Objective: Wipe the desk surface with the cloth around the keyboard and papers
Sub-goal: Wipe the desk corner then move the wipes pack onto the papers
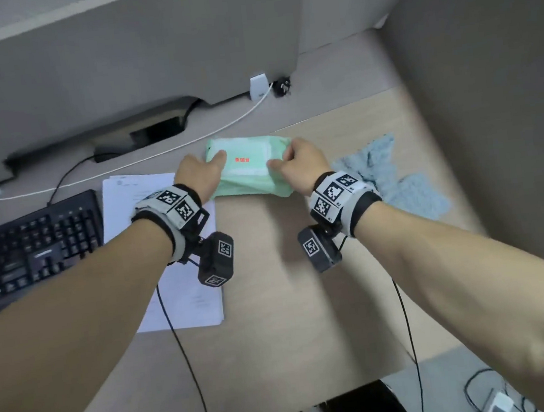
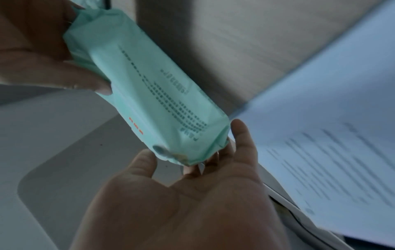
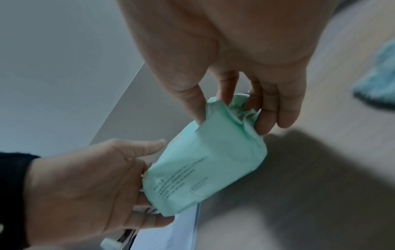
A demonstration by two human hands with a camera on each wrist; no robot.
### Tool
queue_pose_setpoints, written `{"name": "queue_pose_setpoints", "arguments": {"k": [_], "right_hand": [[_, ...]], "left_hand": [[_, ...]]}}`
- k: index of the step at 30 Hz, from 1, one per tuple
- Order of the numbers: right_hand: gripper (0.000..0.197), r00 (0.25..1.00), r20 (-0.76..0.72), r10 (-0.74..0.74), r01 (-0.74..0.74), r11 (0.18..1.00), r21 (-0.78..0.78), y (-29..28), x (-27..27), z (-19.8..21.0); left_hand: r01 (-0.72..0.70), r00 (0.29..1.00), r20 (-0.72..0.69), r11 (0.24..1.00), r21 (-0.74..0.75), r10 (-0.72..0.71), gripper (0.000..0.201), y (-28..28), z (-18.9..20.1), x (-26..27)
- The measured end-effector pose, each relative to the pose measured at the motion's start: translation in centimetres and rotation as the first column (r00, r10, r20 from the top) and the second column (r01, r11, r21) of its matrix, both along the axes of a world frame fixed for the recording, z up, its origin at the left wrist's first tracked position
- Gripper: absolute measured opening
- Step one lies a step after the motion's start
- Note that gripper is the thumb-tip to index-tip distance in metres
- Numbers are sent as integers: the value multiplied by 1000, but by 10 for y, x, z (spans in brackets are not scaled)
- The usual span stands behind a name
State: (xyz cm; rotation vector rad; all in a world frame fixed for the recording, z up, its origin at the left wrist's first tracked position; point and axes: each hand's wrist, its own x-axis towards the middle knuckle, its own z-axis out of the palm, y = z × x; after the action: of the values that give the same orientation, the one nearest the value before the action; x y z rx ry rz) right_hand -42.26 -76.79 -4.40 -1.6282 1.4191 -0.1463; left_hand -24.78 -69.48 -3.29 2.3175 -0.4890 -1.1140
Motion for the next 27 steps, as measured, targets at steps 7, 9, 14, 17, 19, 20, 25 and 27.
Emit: {"name": "queue_pose_setpoints", "arguments": {"k": [7, 9, 14, 17, 19, 20, 25, 27], "right_hand": [[20, 999, -26, 35, -33, 997, 72, 59, 27, -16], [15, 1000, -10, 26, -25, 997, 76, 64, 24, -16], [18, 985, -160, 72, -90, 990, -112, 54, -8, 0], [33, 903, -430, 17, -140, 957, -256, 39, -49, 6], [43, 818, -573, -54, -119, 958, -260, 31, -78, 4], [50, 781, -620, -70, -86, 972, -218, 27, -91, 1], [47, 738, -674, 43, -109, 992, -56, 8, -124, -24], [39, 759, -650, 43, -122, 989, -78, -10, -124, -27]], "left_hand": [[251, 948, 153, 952, 175, -278, 57, 62, -16, 34], [292, 935, 148, 936, 195, -322, 59, 67, -21, 36], [295, 872, 367, 946, 131, -323, 65, 58, -5, 24], [444, 768, 463, 889, 112, -442, 65, 42, 4, 8], [521, 726, 469, 847, 102, -503, 62, 28, 7, -7], [554, 703, 466, 825, 113, -536, 62, 19, 7, -15], [643, 627, 384, 728, 237, -678, 61, -29, 2, -51], [630, 653, 325, 728, 270, -685, 60, -50, -1, -60]]}}
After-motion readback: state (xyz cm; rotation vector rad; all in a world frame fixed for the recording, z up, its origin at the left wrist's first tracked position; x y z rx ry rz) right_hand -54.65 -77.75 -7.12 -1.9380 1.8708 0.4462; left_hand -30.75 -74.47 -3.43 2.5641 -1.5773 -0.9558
